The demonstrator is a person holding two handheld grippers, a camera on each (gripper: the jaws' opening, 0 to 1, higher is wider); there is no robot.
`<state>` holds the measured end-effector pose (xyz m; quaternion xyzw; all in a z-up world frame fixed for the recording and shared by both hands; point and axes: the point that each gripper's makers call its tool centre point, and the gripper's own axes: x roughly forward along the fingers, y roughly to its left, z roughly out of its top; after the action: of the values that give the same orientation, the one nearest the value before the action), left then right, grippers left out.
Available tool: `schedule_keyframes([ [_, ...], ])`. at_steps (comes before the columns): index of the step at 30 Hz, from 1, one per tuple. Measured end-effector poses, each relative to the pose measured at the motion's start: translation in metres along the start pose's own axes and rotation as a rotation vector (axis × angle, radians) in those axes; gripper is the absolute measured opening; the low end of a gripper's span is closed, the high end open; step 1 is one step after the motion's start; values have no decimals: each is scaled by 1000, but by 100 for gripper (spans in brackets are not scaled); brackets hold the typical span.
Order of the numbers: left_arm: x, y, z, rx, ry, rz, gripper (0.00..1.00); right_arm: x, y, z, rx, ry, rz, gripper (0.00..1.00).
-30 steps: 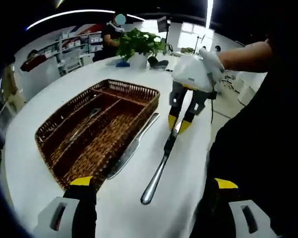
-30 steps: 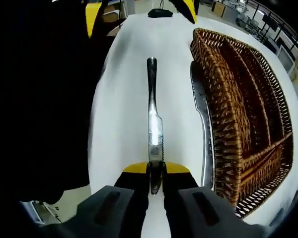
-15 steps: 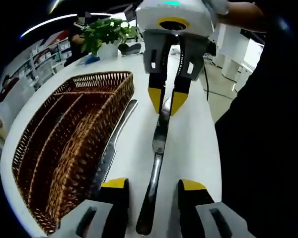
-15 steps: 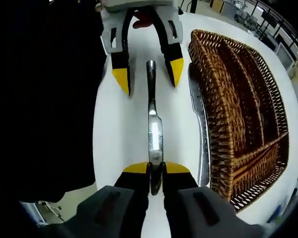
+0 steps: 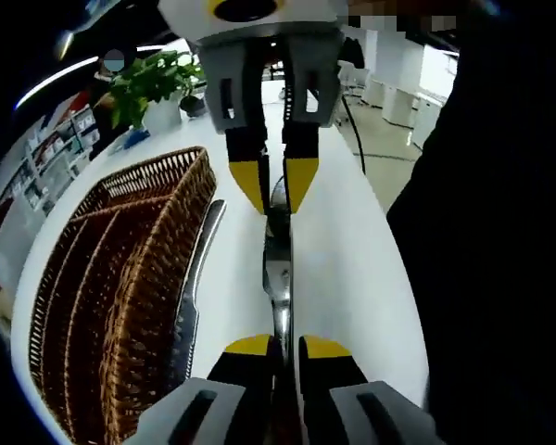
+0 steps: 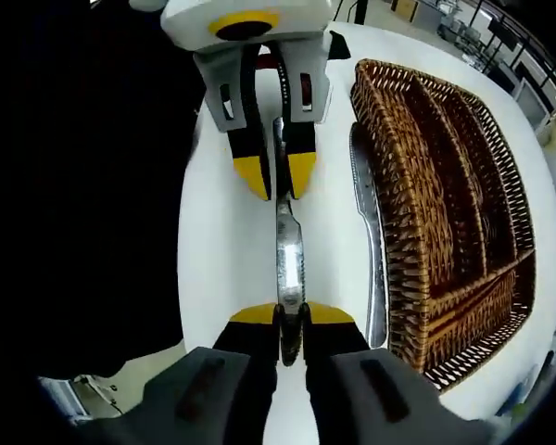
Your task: Arrange the knives, forks, and spoons in their matching storage slots by inserting each utensil handle-first until every utensil is classified and aligned in the correct compartment
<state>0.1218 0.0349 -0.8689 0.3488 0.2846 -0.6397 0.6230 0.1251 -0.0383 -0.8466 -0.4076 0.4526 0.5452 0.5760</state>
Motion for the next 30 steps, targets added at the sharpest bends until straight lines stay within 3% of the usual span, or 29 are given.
schedule_keyframes([
  [7,-3,1,2,-65,-21,-14,5,-1,1,-1,13,-6,9,8],
  [12,-4,-2,3,-103,-26,-26,4,-1,2,0,43,-46,18,9],
  [17,-8,0,10,-126,-55,-24,4,0,8,6,76,-91,50,25],
  [22,-14,-3,24,-116,-89,-56,4,7,10,10,3,-109,30,20],
  [23,-15,-3,28,-123,-109,-59,4,7,10,11,1,-107,26,13],
  [24,-16,-4,28,-120,-107,-62,4,7,10,13,-59,-113,30,13],
  [30,-10,-4,19,-90,-89,-44,6,2,7,19,-28,-155,21,12],
])
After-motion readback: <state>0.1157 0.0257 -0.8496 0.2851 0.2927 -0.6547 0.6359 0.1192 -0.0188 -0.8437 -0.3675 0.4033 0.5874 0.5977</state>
